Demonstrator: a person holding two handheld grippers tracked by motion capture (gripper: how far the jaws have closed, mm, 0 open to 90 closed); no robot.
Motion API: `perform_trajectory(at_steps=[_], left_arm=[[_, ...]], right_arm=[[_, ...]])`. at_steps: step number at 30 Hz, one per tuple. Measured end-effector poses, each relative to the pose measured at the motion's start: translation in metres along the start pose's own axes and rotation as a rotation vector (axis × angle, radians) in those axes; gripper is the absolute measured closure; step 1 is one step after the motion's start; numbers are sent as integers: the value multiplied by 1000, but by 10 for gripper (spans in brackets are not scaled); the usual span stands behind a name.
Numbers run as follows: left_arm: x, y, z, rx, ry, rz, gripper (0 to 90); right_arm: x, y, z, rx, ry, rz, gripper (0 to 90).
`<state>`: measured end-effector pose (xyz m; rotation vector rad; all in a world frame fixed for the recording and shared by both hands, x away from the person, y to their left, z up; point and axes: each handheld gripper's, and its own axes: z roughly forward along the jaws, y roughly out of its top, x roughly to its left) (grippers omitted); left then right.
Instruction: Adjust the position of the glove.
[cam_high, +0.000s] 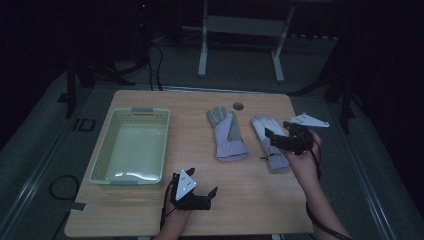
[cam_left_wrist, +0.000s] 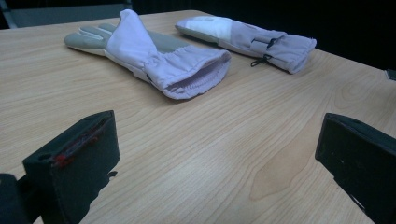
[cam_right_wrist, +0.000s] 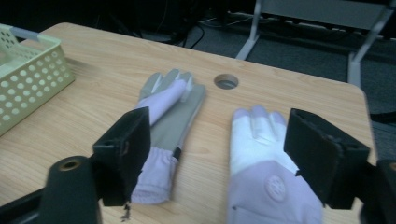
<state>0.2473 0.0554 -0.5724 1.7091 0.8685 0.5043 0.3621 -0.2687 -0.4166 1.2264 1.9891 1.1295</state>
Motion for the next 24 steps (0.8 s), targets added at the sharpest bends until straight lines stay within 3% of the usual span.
perform_trajectory(at_steps=[2,7,18,20,24], left_arm=[[0,0,0,1,2,0,0],[1,0,0,4,-1,-6,0],[-1,0,0,3,2,4,0],[0,0,0,4,1,4,0],[0,0,0,3,2,3,0]], right_arm=[[7,3,12,11,43,2,295],[21,7,36,54,66,-25,312],[39,3,80,123,97,-50,382],[42,0,92,150,97,-43,437],[47,-3,108,187,108,-56,451]])
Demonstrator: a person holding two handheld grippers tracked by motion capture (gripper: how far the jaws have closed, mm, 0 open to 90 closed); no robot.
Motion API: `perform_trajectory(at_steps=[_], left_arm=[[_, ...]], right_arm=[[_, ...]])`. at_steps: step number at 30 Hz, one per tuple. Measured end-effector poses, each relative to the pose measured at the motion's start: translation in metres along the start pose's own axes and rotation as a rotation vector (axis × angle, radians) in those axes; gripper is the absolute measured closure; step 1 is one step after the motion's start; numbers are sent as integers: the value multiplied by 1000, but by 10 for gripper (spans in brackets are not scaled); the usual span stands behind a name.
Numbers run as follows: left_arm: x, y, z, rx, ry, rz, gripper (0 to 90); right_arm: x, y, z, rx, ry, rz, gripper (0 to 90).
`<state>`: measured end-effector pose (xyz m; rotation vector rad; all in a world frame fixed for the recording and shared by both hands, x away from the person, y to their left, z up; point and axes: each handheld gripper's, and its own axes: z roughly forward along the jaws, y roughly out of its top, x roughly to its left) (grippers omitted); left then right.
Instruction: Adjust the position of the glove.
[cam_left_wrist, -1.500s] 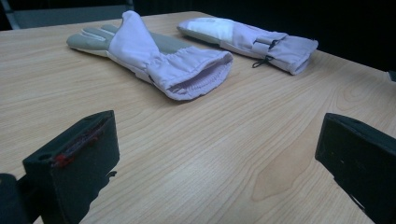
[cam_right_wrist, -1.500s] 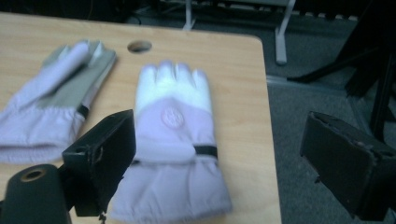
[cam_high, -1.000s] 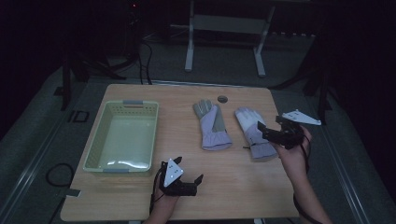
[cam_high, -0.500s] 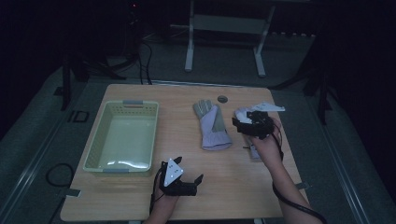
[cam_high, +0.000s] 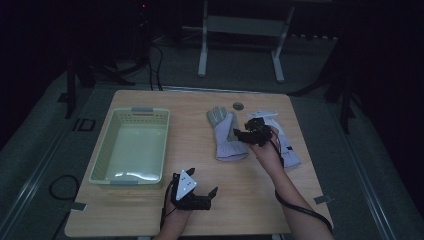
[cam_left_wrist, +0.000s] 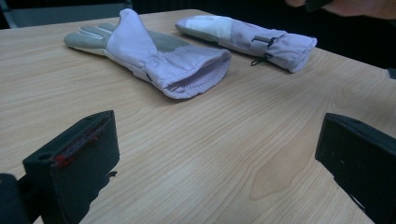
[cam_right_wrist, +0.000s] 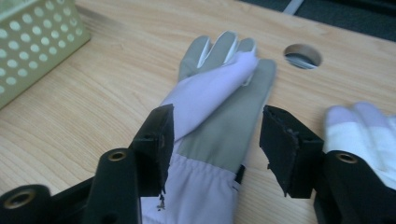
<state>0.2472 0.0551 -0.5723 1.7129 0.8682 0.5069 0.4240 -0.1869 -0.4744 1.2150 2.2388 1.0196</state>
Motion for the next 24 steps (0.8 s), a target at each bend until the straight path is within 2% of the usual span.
perform_trajectory(at_steps=[6,15,17,19,24], left_arm=[[0,0,0,-1,0,0,0],[0,0,0,1,-2,-5,0],[0,0,0,1,-3,-6,0],[0,0,0,1,-2,-5,0],[0,0,0,2,-2,-4,0]], right_arm=[[2,0,22,45,4,1,450],[0,-6,56,111,-29,-26,460],[0,-12,67,150,-40,-41,516],[1,-17,75,178,-61,-57,534],[-2,-21,79,180,-30,-39,608]])
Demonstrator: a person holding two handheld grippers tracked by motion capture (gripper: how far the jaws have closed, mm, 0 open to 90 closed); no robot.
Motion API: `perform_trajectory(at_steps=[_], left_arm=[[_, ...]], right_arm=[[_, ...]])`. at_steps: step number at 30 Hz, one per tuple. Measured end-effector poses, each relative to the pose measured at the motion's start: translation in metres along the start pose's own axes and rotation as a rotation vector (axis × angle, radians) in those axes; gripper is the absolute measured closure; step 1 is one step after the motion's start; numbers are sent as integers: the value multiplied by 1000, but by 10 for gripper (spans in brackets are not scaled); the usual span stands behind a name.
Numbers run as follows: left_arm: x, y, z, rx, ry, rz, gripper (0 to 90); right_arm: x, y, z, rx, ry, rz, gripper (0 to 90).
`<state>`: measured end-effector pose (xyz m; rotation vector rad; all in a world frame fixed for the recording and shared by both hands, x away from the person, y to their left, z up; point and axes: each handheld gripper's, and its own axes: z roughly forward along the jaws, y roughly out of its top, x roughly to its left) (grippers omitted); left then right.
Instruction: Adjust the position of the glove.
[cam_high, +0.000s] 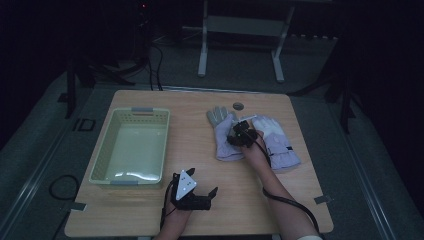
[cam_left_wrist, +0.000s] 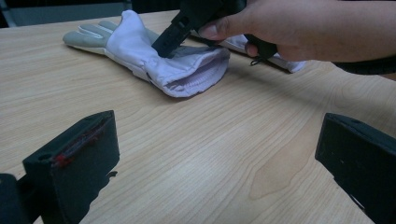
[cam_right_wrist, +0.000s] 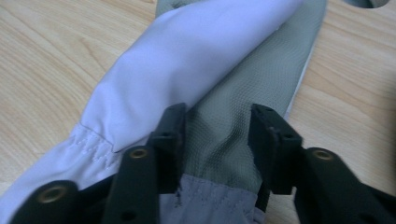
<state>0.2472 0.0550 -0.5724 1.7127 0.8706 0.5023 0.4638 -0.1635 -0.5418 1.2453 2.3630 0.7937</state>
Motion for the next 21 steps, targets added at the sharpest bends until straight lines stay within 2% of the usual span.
perform_trajectory(at_steps=[1,2,4,5,7,11,13,14,18,21], left_arm=[[0,0,0,1,0,-1,0],[0,0,0,1,0,-3,0],[0,0,0,1,1,-3,0],[0,0,0,1,1,-4,0],[0,0,0,1,0,-4,0],[1,0,0,0,0,-6,0],[1,0,0,0,0,-6,0],[0,0,0,0,-1,-1,0],[0,0,0,-1,0,-2,0],[0,0,0,0,1,-3,0]], right_arm=[[0,-1,0,-5,-2,-6,654],[-1,-2,-1,-21,11,24,777],[-2,-2,-3,-40,24,77,862],[-2,-2,-6,-50,36,107,873],[-1,0,-12,-69,57,131,878],[2,0,-24,-87,80,154,883],[3,0,-29,-90,77,139,883],[7,0,-40,-109,61,134,883],[12,-3,-63,-167,72,179,883],[15,-4,-68,-174,77,186,883]])
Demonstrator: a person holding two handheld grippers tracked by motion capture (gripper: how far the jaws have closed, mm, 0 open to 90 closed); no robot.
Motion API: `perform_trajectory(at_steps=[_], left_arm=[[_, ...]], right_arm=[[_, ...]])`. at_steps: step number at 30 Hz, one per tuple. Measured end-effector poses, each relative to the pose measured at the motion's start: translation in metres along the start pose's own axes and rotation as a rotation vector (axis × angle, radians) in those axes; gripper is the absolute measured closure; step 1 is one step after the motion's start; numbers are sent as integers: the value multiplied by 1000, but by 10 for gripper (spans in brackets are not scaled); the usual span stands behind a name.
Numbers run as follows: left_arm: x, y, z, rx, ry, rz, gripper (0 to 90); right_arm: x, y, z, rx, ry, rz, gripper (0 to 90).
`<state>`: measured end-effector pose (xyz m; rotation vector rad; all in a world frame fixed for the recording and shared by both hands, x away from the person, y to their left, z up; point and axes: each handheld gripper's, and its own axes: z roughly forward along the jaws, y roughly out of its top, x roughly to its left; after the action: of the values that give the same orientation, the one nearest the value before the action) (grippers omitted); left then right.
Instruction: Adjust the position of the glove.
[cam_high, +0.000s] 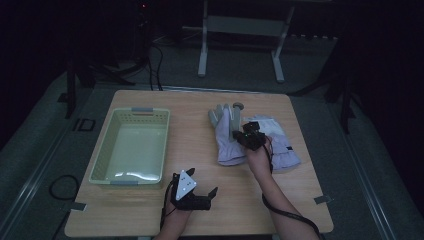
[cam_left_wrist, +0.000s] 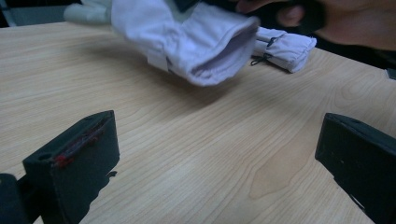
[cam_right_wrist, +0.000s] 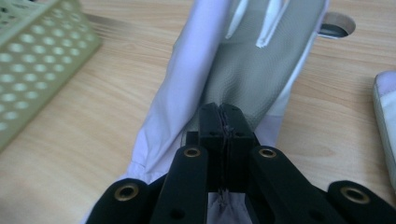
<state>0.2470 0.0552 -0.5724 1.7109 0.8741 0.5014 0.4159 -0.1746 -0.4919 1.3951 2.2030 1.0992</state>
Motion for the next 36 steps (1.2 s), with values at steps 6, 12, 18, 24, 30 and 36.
perform_trajectory(at_steps=[6,12,18,24,30,36], left_arm=[[0,0,0,2,-2,9,0],[-2,0,-1,2,-1,21,0],[-1,0,-1,4,-3,11,0],[-1,0,0,6,-3,13,0],[-1,0,0,8,-3,9,0],[-1,0,0,9,-2,12,0]], right_arm=[[20,-19,-34,-73,-44,36,883],[35,-42,-41,-91,-38,69,883],[39,-64,-29,-51,-50,88,883],[32,-79,-11,15,-83,74,873],[33,-83,-7,25,-105,18,755],[29,-75,-17,26,-96,-47,506]])
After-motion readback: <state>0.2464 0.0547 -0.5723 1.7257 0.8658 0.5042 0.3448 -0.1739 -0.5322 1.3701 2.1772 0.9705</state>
